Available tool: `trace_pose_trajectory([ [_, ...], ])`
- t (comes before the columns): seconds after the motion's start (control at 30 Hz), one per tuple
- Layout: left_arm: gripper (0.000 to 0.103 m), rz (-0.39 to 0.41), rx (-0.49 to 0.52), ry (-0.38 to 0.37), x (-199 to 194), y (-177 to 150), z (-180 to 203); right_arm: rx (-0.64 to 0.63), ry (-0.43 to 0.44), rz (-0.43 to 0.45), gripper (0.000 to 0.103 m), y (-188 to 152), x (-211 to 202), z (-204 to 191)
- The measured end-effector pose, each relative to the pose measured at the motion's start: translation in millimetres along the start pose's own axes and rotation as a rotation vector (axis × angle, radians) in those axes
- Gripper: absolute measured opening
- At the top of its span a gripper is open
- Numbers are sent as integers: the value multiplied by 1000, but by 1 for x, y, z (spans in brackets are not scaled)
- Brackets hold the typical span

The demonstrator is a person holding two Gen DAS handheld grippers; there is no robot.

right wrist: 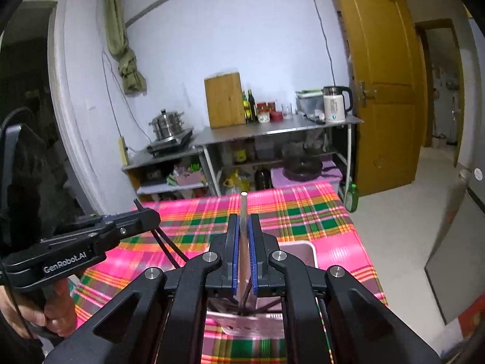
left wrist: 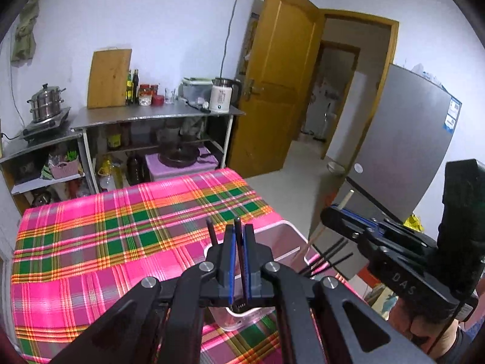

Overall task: Organize utensils
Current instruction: 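Open the left tool over the holder while the right tool opens, dropping both chopsticks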

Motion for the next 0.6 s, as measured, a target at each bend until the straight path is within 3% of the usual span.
trace_pose_trajectory([
  [0.2,5,-81,0,3,18,-19,3,-9,-19,-110,7,-22,19,6],
  [0.6,13,15,-5,-3,-29,-13,1,12,11,-31,20,-11,-26,6],
])
Point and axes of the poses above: each gripper's, at about its wrist camera, not at the fingertips, and x roughly the way its jaws point, z to its right, y to its top, the point moved 3 cm from there along x, roughly the way its jaws point, and after that the axes turned 12 degrees about x, right-handed, at the moved point
